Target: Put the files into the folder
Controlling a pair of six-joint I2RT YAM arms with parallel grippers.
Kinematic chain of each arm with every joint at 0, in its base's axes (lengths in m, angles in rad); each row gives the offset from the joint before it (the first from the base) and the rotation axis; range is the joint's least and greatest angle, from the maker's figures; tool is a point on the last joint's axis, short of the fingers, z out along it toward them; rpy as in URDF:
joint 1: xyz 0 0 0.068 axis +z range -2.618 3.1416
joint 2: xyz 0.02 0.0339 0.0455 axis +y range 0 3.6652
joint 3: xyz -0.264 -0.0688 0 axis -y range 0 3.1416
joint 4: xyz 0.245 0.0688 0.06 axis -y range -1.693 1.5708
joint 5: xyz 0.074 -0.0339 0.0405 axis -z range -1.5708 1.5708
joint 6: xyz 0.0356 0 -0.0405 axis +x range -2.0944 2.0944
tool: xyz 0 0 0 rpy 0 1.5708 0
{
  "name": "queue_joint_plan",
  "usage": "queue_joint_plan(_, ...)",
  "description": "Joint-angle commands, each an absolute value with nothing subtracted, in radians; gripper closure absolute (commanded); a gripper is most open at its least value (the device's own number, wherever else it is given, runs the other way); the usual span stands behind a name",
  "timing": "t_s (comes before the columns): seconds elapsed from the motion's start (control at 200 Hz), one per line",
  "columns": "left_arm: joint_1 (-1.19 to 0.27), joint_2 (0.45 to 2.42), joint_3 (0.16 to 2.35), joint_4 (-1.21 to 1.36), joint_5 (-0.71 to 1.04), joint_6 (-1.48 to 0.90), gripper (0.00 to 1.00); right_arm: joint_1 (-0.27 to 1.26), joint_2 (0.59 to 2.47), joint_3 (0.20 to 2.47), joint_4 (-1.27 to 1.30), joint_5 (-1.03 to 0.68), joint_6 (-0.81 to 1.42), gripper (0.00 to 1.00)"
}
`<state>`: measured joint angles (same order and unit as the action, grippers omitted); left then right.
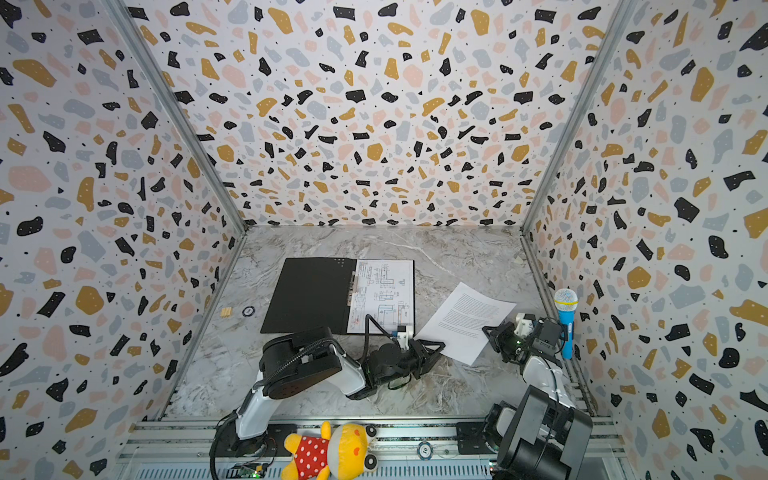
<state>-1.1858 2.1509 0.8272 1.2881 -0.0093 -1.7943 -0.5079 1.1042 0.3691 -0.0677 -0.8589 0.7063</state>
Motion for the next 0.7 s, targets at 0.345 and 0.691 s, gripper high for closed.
queue_joint_plan(0.345, -1.197, 2.09, 0.875, 1.203, 0.029, -1.715, 0.0, -0.386, 1.115, 0.533, -0.048, -0.784, 0.769, 1.0)
queue_joint_plan(0.691, -1.191, 2.009, 0.887, 1.094, 0.03, -1.664, 0.0, -0.266, 1.227, 0.742, -0.04, -0.719, 0.811, 1.0)
